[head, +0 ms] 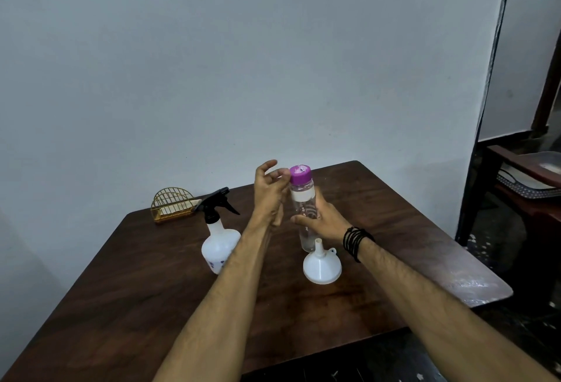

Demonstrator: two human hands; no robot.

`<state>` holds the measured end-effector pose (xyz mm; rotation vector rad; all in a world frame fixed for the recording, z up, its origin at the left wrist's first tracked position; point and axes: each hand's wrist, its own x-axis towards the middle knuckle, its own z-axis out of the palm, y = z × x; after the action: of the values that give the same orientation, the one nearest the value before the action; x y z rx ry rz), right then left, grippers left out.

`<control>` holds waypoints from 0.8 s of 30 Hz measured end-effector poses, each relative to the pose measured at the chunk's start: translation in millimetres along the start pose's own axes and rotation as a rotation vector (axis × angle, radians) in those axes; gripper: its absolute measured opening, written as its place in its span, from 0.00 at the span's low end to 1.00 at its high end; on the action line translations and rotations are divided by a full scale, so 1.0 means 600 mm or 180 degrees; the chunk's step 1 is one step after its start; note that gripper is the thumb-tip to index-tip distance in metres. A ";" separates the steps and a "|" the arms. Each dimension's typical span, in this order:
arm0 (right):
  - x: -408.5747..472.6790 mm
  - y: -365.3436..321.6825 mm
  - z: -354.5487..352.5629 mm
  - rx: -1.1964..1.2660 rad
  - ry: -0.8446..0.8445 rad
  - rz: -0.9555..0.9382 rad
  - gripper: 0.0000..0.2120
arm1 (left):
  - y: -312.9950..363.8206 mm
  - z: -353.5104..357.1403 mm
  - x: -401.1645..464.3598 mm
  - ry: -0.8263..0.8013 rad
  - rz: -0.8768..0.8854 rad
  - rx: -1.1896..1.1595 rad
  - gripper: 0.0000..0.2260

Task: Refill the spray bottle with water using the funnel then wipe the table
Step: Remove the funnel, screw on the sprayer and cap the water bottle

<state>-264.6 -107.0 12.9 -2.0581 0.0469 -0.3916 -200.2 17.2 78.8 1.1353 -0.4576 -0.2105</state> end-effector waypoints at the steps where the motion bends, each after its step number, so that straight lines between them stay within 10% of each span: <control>1: 0.001 0.000 0.001 -0.0003 -0.0011 -0.0002 0.37 | -0.002 -0.002 0.001 0.0071 0.0005 -0.0060 0.16; 8: 0.002 0.006 0.003 0.0081 -0.0019 -0.0011 0.41 | -0.006 0.028 -0.008 -0.0357 0.0035 0.0746 0.28; 13: 0.004 0.006 0.004 0.0103 -0.0024 -0.0035 0.38 | -0.026 0.000 -0.006 0.0170 -0.0065 -0.0272 0.05; 18: 0.006 0.011 0.002 0.0121 -0.0039 -0.0064 0.41 | -0.027 0.018 -0.011 -0.0270 0.0077 0.0796 0.27; 24: 0.004 0.018 -0.004 0.0274 -0.0123 -0.0107 0.41 | -0.032 0.024 0.002 -0.0506 0.0094 0.1119 0.18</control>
<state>-261.9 -114.7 5.1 -1.9828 -0.0276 -0.3684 -204.2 -3.3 67.0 1.4604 -0.6700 -0.2000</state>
